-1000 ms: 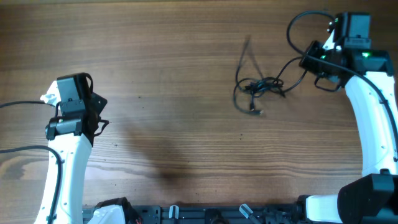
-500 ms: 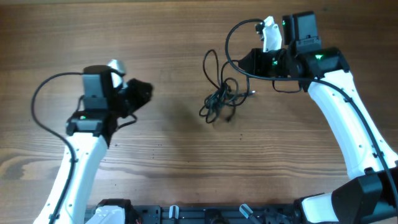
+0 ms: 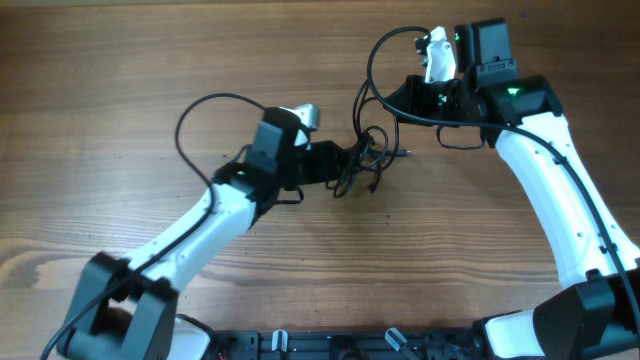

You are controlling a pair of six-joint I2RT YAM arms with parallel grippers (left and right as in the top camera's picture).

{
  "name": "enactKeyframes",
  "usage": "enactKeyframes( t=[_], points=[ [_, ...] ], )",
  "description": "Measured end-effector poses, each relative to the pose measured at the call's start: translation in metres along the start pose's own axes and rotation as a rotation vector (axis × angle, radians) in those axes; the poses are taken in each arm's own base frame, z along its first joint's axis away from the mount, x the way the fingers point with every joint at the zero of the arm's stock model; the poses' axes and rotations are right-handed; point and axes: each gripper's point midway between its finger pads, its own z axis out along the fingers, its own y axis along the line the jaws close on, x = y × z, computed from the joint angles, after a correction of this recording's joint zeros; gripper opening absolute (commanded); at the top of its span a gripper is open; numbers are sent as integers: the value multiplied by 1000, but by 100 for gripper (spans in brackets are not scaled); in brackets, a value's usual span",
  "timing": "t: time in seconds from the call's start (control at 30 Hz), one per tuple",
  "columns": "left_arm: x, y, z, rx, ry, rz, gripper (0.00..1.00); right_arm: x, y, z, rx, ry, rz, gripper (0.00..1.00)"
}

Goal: Untangle cables

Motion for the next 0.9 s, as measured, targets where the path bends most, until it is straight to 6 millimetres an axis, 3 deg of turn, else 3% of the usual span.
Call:
enactKeyframes(
  t=[0.2, 0.33, 0.43, 0.47, 0.53, 0.77, 0.83, 0.9],
  points=[
    [2, 0, 12, 3, 0, 15, 58, 1, -1, 0, 6, 5, -12, 4],
    [8, 6, 19, -11, 23, 8, 50, 2, -1, 0, 6, 6, -15, 4],
    [14, 17, 28, -42, 42, -3, 38, 3, -2, 0, 8, 10, -12, 4],
    [15, 20, 30, -52, 43, -6, 29, 3, -2, 0, 9, 12, -12, 4],
    [16, 25, 33, -70, 43, -4, 4, 3, -2, 0, 12, 12, -11, 4],
    [-5, 27, 32, -72, -38, -8, 4, 5, -12, 0, 63, 14, 7, 4],
    [-14, 39, 23, -92, -58, -57, 4, 7, -24, -3, 118, 16, 44, 4],
    [-26, 54, 2, -128, -83, -119, 4, 4, -36, -7, 151, 3, 79, 4]
  ],
)
